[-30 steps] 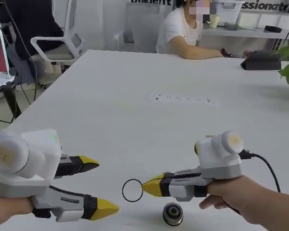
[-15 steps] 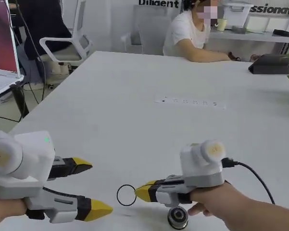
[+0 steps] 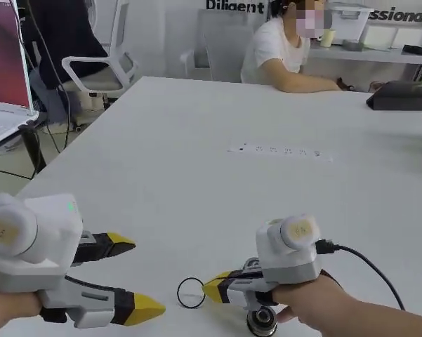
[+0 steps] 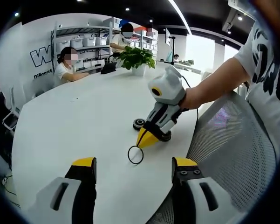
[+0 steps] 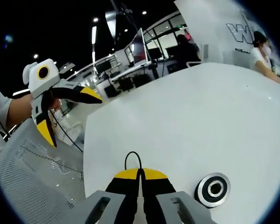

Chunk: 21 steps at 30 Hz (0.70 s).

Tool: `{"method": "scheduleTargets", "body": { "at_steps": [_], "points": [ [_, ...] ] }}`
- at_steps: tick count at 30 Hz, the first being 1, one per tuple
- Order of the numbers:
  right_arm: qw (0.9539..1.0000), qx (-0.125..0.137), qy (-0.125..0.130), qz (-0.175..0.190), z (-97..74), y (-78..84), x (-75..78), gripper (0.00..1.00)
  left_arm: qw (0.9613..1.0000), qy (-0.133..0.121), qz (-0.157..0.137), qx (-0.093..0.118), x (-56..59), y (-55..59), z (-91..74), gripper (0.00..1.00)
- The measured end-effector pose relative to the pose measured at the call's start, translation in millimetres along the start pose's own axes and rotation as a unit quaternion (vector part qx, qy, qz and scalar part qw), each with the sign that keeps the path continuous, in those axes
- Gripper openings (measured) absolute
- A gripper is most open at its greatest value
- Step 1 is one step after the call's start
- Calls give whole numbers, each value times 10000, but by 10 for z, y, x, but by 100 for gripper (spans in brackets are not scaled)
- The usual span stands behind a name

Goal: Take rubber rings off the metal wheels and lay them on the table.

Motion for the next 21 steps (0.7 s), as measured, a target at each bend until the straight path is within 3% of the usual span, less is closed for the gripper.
{"method": "scheduleTargets", "body": {
  "at_steps": [8, 12, 21],
  "points": [
    [9999, 99, 27, 18, -22, 0, 30, 10, 10000, 26, 2, 2, 8, -22, 4, 63],
    [9993, 343, -161, 27, -57, -37, -19, 17, 10000, 31, 3, -25, 14, -17, 7, 63],
    [9962, 790, -359, -22, -230, -119, -82, 21, 10000, 59, 31, -4, 22, -79, 19, 63]
  ]
}}
Point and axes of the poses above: the centre of the closed fingertips' face, and the gripper's own axes: z roughly forward along the fingers, x roughly to its right, y roughly out of its underside, the point moved 9 cm from there along -z, roughly backward along the fingers, and after that the axes turned 14 degrees about -x, right-handed, at the moved point
